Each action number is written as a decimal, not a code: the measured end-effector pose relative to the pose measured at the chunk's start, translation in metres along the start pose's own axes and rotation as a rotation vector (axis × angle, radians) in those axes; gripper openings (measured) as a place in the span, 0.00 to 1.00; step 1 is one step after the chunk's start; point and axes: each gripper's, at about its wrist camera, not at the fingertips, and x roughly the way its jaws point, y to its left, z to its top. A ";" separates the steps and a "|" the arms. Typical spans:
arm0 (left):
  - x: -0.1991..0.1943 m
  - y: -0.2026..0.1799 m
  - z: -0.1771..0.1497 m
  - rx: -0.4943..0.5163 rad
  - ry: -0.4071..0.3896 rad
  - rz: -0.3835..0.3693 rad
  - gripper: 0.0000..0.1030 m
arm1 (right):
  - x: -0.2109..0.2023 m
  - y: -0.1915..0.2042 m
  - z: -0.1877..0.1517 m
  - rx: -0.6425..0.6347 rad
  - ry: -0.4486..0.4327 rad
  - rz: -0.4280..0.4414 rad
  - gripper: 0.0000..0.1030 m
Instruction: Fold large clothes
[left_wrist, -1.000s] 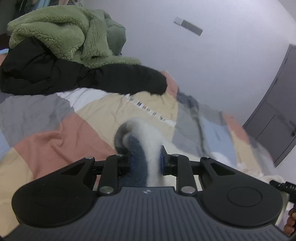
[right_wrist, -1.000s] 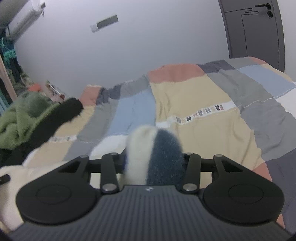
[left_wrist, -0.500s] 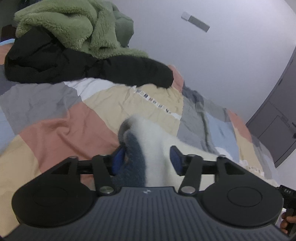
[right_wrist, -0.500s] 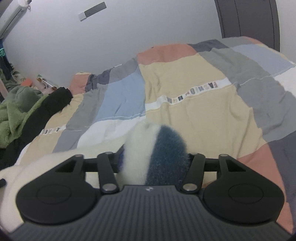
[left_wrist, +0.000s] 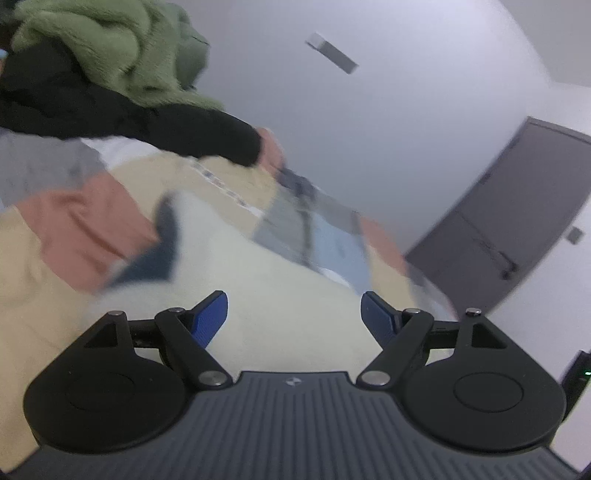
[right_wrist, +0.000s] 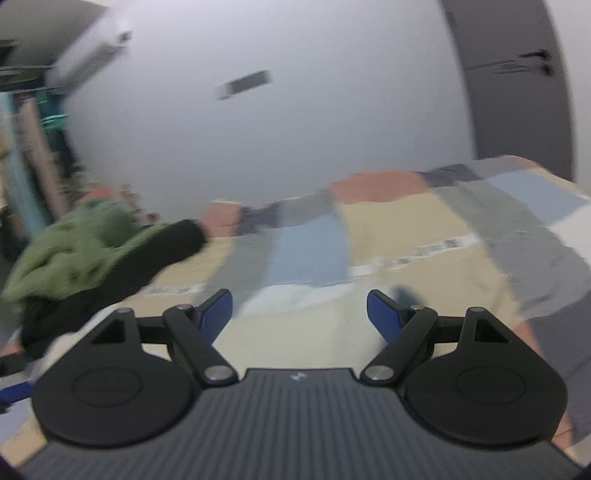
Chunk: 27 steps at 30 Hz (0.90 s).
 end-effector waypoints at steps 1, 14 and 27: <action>0.000 -0.002 -0.004 -0.018 0.014 -0.020 0.81 | -0.003 0.006 -0.003 -0.001 0.007 0.034 0.79; 0.069 0.088 -0.090 -0.850 0.254 -0.183 0.88 | 0.028 0.010 -0.054 0.393 0.335 0.297 0.81; 0.075 0.093 -0.073 -0.815 0.092 -0.123 0.61 | 0.027 -0.001 -0.072 0.690 0.422 0.440 0.83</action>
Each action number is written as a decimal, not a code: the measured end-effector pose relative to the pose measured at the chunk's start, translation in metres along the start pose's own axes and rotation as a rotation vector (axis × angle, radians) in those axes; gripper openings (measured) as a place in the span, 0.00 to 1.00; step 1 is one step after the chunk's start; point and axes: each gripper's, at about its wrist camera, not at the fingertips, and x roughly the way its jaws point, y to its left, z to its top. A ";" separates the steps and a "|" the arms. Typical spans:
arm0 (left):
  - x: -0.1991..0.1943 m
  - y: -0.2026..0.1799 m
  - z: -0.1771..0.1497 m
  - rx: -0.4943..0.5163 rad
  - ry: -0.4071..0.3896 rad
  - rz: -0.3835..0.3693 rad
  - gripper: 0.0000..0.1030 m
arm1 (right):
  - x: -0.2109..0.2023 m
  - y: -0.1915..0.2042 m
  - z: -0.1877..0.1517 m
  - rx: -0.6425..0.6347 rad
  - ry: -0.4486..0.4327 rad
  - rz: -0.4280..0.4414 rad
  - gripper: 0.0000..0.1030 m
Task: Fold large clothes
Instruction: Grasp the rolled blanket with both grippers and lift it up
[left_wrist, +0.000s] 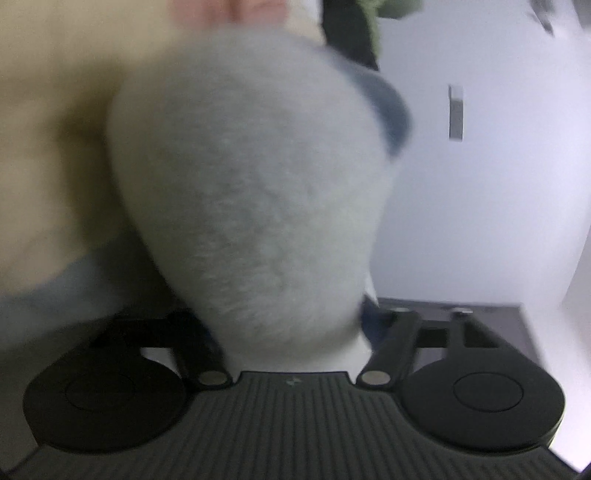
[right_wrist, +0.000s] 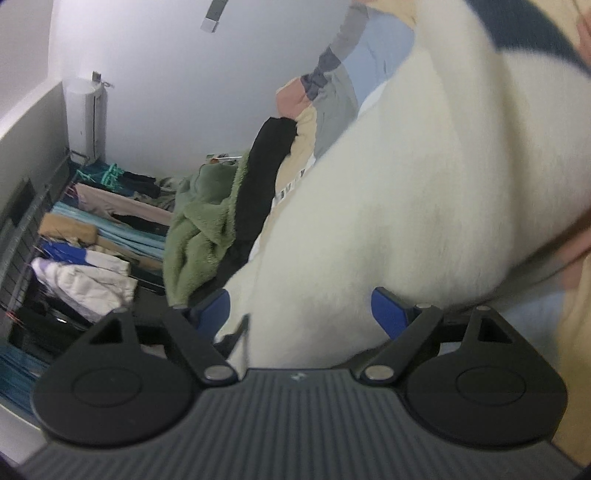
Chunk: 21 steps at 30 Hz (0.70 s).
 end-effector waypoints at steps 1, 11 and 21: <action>-0.002 -0.005 0.000 0.034 -0.010 -0.003 0.55 | 0.002 -0.002 -0.001 0.019 0.017 0.018 0.83; -0.013 -0.041 -0.007 0.180 -0.021 -0.133 0.46 | 0.029 -0.024 -0.006 0.186 0.152 0.090 1.00; -0.021 -0.039 0.013 0.144 -0.014 -0.137 0.46 | -0.013 -0.059 0.014 0.352 -0.170 -0.054 1.00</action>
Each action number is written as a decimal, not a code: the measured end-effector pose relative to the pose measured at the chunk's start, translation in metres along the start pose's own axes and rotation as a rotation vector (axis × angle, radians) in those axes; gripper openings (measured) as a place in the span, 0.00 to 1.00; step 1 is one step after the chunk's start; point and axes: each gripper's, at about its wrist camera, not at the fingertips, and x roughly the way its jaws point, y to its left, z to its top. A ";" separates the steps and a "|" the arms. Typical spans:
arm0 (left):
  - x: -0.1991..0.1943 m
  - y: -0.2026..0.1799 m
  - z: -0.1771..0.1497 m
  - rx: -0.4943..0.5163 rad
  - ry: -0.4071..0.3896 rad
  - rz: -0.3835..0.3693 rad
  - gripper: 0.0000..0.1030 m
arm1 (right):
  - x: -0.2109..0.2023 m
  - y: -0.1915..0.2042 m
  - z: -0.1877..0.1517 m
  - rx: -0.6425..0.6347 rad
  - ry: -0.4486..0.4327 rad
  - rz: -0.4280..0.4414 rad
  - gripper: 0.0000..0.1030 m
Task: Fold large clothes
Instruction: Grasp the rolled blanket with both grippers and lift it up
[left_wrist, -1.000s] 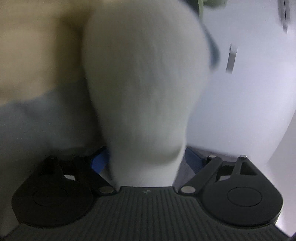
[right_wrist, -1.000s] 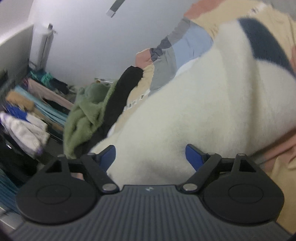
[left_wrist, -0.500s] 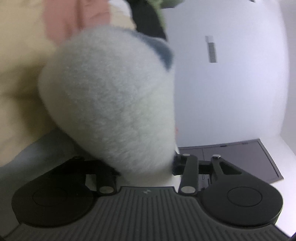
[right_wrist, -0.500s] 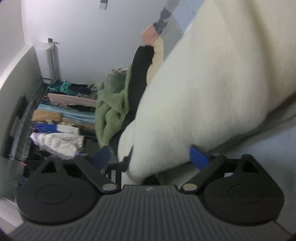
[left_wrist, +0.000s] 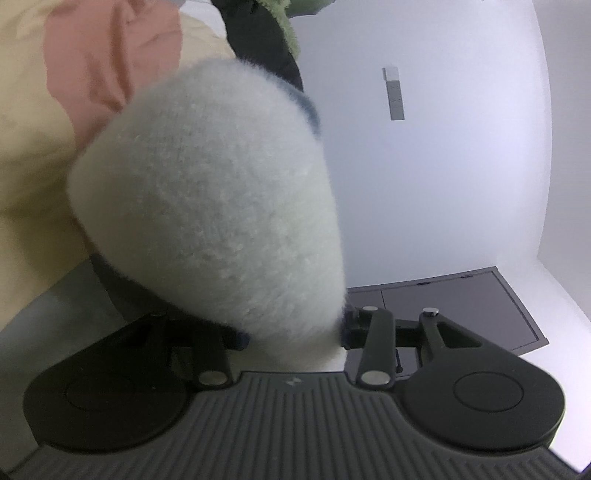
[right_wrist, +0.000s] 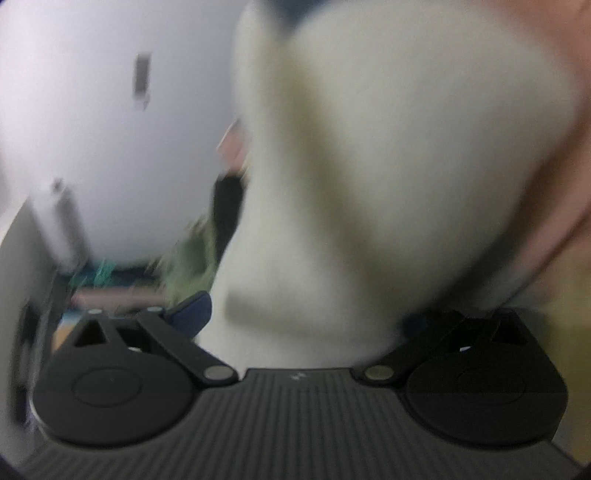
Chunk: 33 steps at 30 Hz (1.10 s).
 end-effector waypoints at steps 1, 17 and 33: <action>-0.008 0.008 -0.011 -0.002 0.001 0.002 0.46 | -0.006 -0.004 0.003 0.008 -0.035 -0.029 1.00; -0.027 0.016 -0.009 0.059 0.008 0.033 0.46 | -0.032 0.028 0.004 -0.296 -0.082 -0.083 0.40; 0.010 -0.087 -0.105 0.058 0.213 -0.129 0.47 | -0.206 0.083 0.050 -0.455 -0.289 0.031 0.39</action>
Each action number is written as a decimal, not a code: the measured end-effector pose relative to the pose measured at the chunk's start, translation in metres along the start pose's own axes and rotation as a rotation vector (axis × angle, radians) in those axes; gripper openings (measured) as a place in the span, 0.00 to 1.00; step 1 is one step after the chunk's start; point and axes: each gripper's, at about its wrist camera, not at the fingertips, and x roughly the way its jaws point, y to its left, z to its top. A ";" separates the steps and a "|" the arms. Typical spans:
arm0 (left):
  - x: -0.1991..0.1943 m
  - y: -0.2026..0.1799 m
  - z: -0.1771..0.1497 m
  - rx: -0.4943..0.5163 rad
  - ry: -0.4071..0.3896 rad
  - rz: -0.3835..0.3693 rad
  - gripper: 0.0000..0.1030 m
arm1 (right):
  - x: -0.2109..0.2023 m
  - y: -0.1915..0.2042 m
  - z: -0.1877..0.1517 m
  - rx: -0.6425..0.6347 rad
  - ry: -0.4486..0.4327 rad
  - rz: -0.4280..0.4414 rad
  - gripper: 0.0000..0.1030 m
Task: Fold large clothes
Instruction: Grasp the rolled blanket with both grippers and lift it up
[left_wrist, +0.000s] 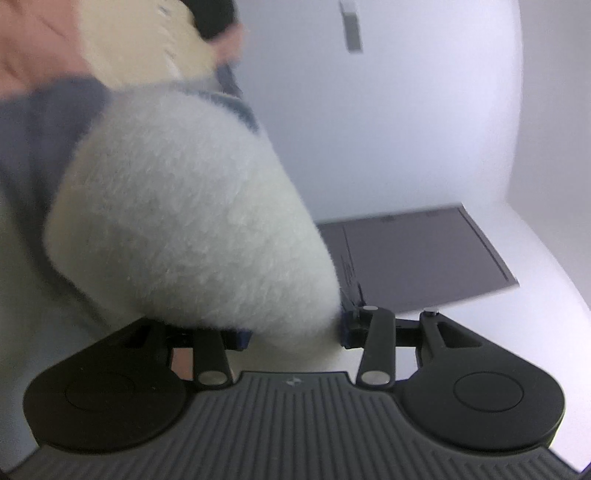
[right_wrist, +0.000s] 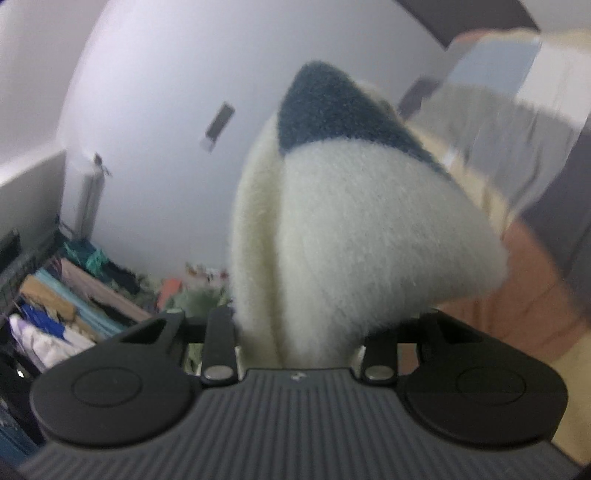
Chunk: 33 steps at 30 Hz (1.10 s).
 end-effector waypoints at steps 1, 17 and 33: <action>0.012 -0.008 -0.005 0.006 0.014 -0.008 0.47 | -0.008 -0.005 0.013 0.000 -0.018 0.003 0.39; 0.264 -0.109 -0.062 0.316 0.243 0.027 0.47 | -0.044 -0.132 0.195 0.127 -0.194 -0.130 0.40; 0.293 0.041 -0.068 0.427 0.330 0.059 0.47 | 0.024 -0.279 0.114 0.295 -0.143 -0.140 0.41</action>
